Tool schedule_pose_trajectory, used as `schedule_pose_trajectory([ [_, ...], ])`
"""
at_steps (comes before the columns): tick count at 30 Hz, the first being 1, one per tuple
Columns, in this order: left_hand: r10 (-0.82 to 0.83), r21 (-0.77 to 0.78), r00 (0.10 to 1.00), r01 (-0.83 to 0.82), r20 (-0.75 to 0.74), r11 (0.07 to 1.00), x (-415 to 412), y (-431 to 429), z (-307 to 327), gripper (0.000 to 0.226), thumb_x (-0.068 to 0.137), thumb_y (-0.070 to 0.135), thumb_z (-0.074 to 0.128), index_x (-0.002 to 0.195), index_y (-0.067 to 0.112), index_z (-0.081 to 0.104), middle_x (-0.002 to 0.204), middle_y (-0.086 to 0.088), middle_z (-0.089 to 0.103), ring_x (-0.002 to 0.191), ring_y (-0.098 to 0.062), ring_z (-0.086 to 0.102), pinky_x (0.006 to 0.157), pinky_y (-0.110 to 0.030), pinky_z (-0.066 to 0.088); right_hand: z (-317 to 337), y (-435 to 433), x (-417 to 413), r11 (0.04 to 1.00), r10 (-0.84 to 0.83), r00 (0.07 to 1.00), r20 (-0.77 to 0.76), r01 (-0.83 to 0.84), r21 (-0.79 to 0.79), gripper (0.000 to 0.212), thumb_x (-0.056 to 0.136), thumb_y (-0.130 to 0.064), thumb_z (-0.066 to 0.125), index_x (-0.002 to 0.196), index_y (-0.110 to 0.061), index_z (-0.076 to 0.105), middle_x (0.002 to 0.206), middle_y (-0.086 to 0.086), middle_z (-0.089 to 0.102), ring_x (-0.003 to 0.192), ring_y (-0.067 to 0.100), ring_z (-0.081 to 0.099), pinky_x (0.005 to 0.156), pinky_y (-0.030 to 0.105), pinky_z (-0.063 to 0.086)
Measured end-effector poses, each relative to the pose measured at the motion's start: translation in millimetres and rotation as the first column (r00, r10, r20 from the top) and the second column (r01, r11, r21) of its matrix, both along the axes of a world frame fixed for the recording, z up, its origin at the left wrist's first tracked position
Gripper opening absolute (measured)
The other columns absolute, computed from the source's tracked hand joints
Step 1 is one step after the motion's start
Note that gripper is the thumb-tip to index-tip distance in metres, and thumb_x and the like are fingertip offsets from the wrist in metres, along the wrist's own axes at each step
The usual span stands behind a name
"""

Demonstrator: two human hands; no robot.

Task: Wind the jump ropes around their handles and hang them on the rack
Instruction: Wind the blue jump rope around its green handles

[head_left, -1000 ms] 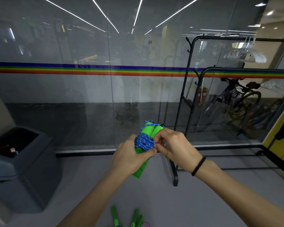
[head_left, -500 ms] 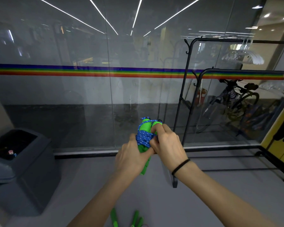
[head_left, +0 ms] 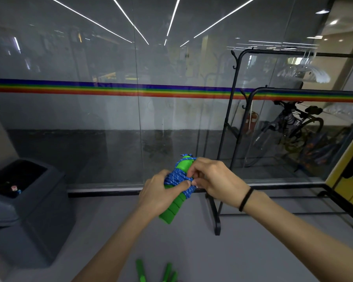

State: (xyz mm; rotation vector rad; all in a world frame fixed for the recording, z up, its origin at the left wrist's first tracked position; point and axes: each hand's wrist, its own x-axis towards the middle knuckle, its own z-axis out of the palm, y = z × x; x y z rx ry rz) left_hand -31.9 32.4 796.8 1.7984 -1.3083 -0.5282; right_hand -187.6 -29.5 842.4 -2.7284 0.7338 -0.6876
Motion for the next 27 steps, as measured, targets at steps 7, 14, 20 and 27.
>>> schedule_pose_trajectory([
  [7, -0.083, 0.033, 0.988, 0.088, -0.131, 0.996, 0.3, 1.3, -5.9, 0.059, 0.042, 0.065, 0.065, 0.087, 0.027, 0.065, 0.082, 0.008, 0.071, 0.079, -0.009, 0.067, 0.073, -0.033, 0.052, 3.6, 8.8, 0.6, 0.975, -0.079, 0.906, -0.417, -0.017, -0.22, 0.012, 0.09, -0.017, 0.051, 0.1, -0.011, 0.05, 0.106, 0.007, 0.055, 0.088, 0.031, 0.058, 0.066, 0.037, 0.041],
  [14, -0.041, 0.008, 0.87, 0.051, -0.491, 0.999, -3.9, 3.2, -9.1, 0.037, 0.062, 0.034, 0.078, 0.092, 0.017, 0.065, 0.084, -0.008, 0.072, 0.072, -0.022, 0.068, 0.069, -0.038, 0.056, -7.6, 20.3, 12.7, 0.953, -0.188, 0.952, -0.241, 0.117, -0.281, 0.013, 0.089, -0.007, 0.049, 0.102, -0.007, 0.049, 0.105, 0.012, 0.054, 0.09, 0.035, 0.057, 0.064, 0.035, 0.033],
  [20, -0.011, 0.012, 0.863, 0.02, -0.506, 1.0, -1.1, 2.0, -8.3, 0.049, 0.048, 0.048, 0.073, 0.088, 0.021, 0.062, 0.088, -0.012, 0.072, 0.079, -0.033, 0.07, 0.076, -0.052, 0.057, -8.8, 11.4, 14.2, 0.964, -0.224, 0.971, 0.083, 0.208, 0.166, 0.008, 0.078, -0.008, 0.068, 0.086, -0.007, 0.068, 0.072, -0.003, 0.06, 0.054, -0.006, 0.053, 0.058, 0.0, 0.039],
  [27, -0.051, -0.033, 0.852, 0.039, -0.521, 0.999, -6.3, -4.2, -3.8, 0.061, 0.04, 0.046, 0.084, 0.09, 0.018, 0.062, 0.087, -0.008, 0.073, 0.073, -0.025, 0.069, 0.078, -0.049, 0.057, -11.0, 0.9, 13.5, 0.918, -0.331, 0.904, 0.27, 0.242, 0.314, 0.002, 0.076, -0.011, 0.072, 0.076, -0.01, 0.07, 0.071, 0.001, 0.067, 0.066, 0.009, 0.06, 0.063, 0.011, 0.045],
])
